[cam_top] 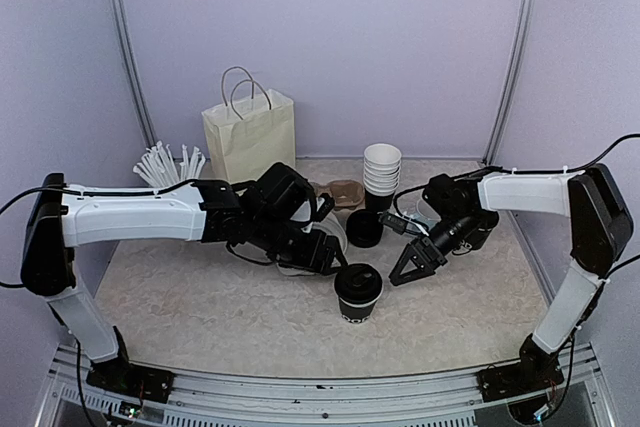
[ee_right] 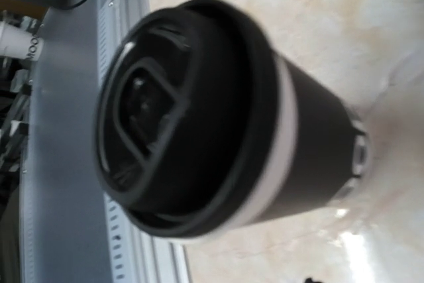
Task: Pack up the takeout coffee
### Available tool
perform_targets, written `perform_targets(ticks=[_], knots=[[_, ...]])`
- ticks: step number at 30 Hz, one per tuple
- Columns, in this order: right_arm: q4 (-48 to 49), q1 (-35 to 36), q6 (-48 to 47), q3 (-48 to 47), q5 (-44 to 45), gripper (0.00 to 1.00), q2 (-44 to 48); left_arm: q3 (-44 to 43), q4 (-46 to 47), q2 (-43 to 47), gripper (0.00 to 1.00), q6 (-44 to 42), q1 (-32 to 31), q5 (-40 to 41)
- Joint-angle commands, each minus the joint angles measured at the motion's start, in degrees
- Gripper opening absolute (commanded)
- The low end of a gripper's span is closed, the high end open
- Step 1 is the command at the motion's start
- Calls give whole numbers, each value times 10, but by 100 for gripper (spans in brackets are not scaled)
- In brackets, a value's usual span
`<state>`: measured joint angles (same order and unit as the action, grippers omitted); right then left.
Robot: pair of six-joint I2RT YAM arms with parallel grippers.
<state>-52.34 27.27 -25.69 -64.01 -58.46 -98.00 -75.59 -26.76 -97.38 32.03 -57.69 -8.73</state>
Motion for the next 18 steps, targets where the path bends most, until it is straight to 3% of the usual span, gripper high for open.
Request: perform_targets(ticks=[1,18], knots=[[-20,23,-11,-3,-34,56,-15,20,40,5,73,67,-9,-42],[-31,36,-20,-27,-75,40,-54,2,37,-52,57,68,-17,-76]])
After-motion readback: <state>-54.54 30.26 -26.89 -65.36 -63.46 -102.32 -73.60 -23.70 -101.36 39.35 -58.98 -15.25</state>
